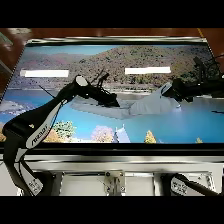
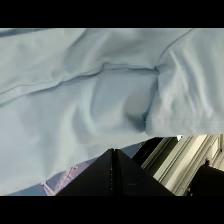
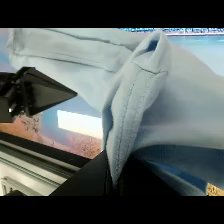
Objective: Fold the shirts.
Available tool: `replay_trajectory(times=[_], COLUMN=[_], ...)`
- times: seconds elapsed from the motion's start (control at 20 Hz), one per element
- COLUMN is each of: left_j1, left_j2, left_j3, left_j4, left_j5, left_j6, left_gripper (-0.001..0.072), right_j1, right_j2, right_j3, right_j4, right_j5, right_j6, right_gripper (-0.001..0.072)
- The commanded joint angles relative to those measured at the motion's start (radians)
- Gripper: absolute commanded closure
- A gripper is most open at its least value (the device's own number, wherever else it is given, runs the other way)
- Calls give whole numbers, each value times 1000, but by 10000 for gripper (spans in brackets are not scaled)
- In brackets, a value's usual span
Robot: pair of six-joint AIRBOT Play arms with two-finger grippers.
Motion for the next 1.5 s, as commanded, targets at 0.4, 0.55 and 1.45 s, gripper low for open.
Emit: replay_trajectory(times=[0.4, 0.55, 1.45], left_j1=[-231, -199, 502], left_j2=[-106, -92, 616], left_j3=[1, 1, 1], left_j4=[-65, -58, 74], left_j5=[155, 165, -127], left_j6=[-126, -105, -29], left_gripper=[669, 671, 670], right_j1=[0, 35, 797], right_j2=[199, 198, -454], right_j3=[1, 1, 1], right_j4=[-4, -43, 381], right_j5=[135, 132, -839], right_j6=[8, 15, -72], right_gripper=[652, 653, 589])
